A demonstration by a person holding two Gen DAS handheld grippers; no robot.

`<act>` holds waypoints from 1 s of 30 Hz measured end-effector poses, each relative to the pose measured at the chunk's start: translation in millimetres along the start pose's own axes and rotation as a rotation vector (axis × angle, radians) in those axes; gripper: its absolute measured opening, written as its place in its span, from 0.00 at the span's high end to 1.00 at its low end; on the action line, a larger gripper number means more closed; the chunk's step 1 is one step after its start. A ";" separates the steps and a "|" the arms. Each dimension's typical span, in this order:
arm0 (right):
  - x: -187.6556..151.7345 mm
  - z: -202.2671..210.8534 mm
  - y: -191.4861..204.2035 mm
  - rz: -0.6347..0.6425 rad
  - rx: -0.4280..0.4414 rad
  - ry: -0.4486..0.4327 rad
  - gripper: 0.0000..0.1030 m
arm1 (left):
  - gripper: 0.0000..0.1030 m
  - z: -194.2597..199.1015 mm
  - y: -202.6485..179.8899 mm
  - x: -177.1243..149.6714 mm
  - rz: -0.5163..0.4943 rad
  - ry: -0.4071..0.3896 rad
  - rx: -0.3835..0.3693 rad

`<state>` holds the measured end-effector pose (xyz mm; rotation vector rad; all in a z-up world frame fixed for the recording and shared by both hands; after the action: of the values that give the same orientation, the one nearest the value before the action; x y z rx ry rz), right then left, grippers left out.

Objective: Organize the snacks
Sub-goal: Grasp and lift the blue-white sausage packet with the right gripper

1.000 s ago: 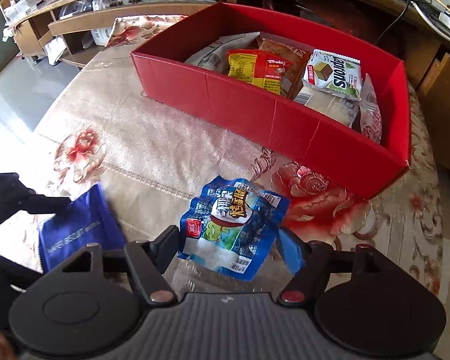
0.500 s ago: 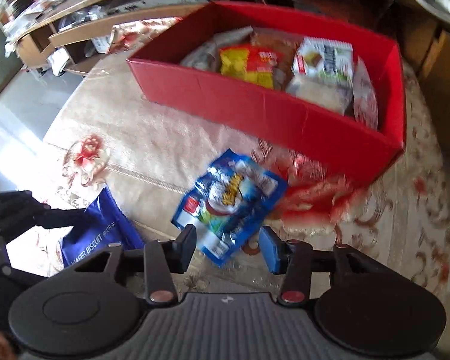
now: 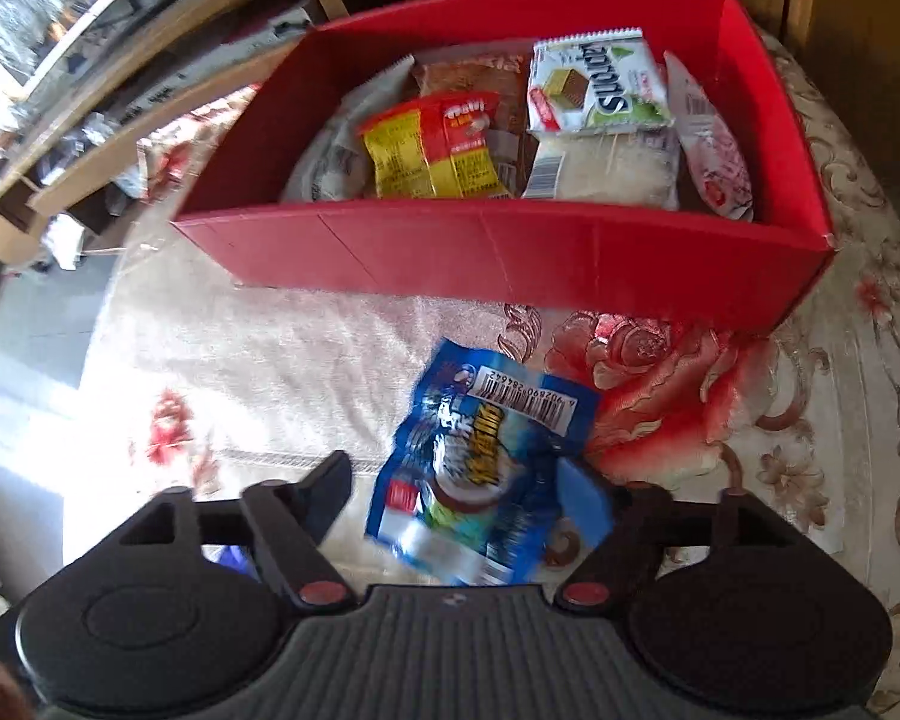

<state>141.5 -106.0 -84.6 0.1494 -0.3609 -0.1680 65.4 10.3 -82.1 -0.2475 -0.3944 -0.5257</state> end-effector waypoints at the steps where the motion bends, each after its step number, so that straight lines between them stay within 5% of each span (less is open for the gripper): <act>1: 0.4 -6.4 3.8 -0.006 -0.009 0.000 0.02 | 0.08 -1.4 1.2 0.0 0.001 0.000 0.011; 6: 1.5 -14.9 17.5 0.014 -0.057 -0.029 0.00 | 0.07 0.9 2.4 -0.4 0.002 -0.006 0.003; 7: -0.3 -13.2 17.3 0.049 -0.064 -0.034 0.04 | 0.07 1.6 2.9 -1.3 0.008 -0.006 -0.006; 10: -8.9 -3.9 8.8 0.166 -0.097 -0.049 0.38 | 0.06 4.1 5.1 -2.6 0.019 -0.005 -0.024; 13: -9.9 3.4 -7.6 0.146 -0.048 -0.007 0.50 | 0.06 7.7 7.5 0.2 0.034 -0.020 -0.028; 25: -10.0 14.5 -28.3 0.154 -0.050 -0.041 0.52 | 0.04 1.6 5.6 1.5 0.039 0.000 -0.004; 30: -5.7 14.3 -18.4 0.147 -0.013 -0.041 0.31 | 0.04 1.2 -0.6 4.1 0.025 -0.001 -0.024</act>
<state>128.5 -124.5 -76.5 0.1057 -0.4100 -0.0278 68.0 8.4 -79.2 -0.2750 -0.3854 -0.5055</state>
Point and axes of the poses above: each gripper's, at about its wrist camera, not at the fingertips, and z roughly against the way its jaws point, y to its left, x to its top, the point moved 4 cm from there along -z, roughly the way its jaws point, and after that the axes turned 8 degrees about -x, right-handed, at the moved point
